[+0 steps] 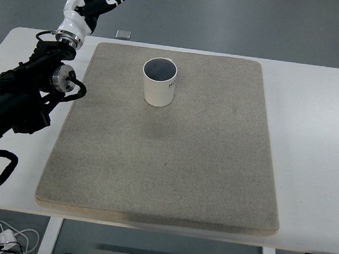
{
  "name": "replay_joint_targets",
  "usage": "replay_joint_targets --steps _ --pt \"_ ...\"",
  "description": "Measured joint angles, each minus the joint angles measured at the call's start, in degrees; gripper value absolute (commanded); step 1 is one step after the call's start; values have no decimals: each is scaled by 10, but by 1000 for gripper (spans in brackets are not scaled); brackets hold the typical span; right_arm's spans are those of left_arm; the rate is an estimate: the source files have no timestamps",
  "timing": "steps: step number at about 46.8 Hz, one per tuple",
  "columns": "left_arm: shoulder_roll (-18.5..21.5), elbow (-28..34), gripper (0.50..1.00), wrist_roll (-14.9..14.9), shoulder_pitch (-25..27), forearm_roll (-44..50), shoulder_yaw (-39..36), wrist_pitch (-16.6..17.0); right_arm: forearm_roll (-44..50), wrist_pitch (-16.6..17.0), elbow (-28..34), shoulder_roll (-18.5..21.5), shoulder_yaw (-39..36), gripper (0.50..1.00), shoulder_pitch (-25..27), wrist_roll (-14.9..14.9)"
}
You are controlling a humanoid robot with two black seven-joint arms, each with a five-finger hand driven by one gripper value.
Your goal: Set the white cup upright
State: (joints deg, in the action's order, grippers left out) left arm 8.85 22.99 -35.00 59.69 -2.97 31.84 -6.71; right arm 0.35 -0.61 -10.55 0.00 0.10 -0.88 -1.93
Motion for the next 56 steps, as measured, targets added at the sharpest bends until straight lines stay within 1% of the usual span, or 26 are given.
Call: replay_joint_targets --steps 2,3,6,11,17,19,25,27,32,38,44,47,49,53,56 --pt "3 0 994 1 0 35 0 -6 0 0 0 0 -1 952 0 0" --pt "4 -1 994 8 0 50 0 -9 0 0 0 0 -1 952 0 0" --pt "5 -7 994 36 0 87 0 -11 0 0 0 0 -2 952 0 0" --pt "3 -29 994 77 0 112 1 -6 0 0 0 0 -2 952 0 0" --pt "-1 -60 996 135 0 134 16 -5 0 0 0 0 -1 952 0 0" --pt "-1 -66 996 152 -2 149 30 -8 0 0 0 0 0 952 0 0" --pt "0 -76 996 222 -8 169 48 -16 0 0 0 0 1 952 0 0" --pt "0 -77 996 238 -11 169 51 -22 0 0 0 0 1 952 0 0" --pt "-1 -80 996 255 -18 172 78 -44 0 0 0 0 1 952 0 0" --pt "0 -78 996 259 -28 174 98 -68 0 0 0 0 1 952 0 0" --pt "0 -78 999 258 -31 174 102 -121 0 0 0 0 0 952 0 0" --pt "-1 -78 999 252 -31 175 110 -138 0 0 0 0 0 952 0 0" --pt "-1 -79 999 250 -31 175 121 -145 0 0 0 0 0 952 0 0" --pt "-3 -79 999 249 -31 175 140 -147 0 0 0 0 0 952 0 0" --pt "-15 -80 999 248 -31 173 144 -147 0 0 0 0 1 952 0 0"
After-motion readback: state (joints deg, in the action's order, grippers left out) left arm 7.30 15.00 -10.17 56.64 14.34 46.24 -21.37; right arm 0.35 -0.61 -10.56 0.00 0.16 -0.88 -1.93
